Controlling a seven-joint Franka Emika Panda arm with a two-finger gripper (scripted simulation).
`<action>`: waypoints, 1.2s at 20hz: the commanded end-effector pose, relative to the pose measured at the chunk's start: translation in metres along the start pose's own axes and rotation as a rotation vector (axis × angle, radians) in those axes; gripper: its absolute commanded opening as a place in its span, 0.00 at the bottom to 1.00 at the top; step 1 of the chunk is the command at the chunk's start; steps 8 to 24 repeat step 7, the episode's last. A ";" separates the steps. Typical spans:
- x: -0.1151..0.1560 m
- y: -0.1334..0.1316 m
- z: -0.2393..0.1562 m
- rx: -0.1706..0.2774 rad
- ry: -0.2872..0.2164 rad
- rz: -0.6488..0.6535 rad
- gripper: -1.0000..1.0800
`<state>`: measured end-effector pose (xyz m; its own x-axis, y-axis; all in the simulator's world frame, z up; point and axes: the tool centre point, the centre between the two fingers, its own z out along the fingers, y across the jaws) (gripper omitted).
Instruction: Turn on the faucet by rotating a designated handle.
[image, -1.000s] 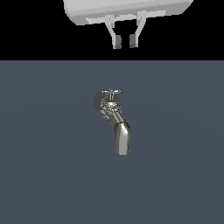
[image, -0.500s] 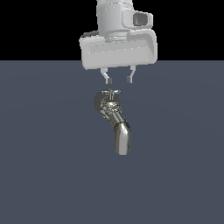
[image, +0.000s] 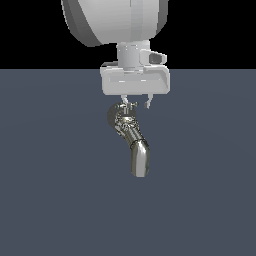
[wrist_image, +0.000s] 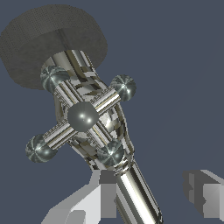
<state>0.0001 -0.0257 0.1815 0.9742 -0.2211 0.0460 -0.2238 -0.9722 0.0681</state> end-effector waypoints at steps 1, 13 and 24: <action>0.043 0.103 0.012 -0.046 0.068 0.184 0.77; 0.074 0.133 0.016 -0.032 0.158 0.407 0.84; 0.074 0.133 0.016 -0.032 0.158 0.407 0.84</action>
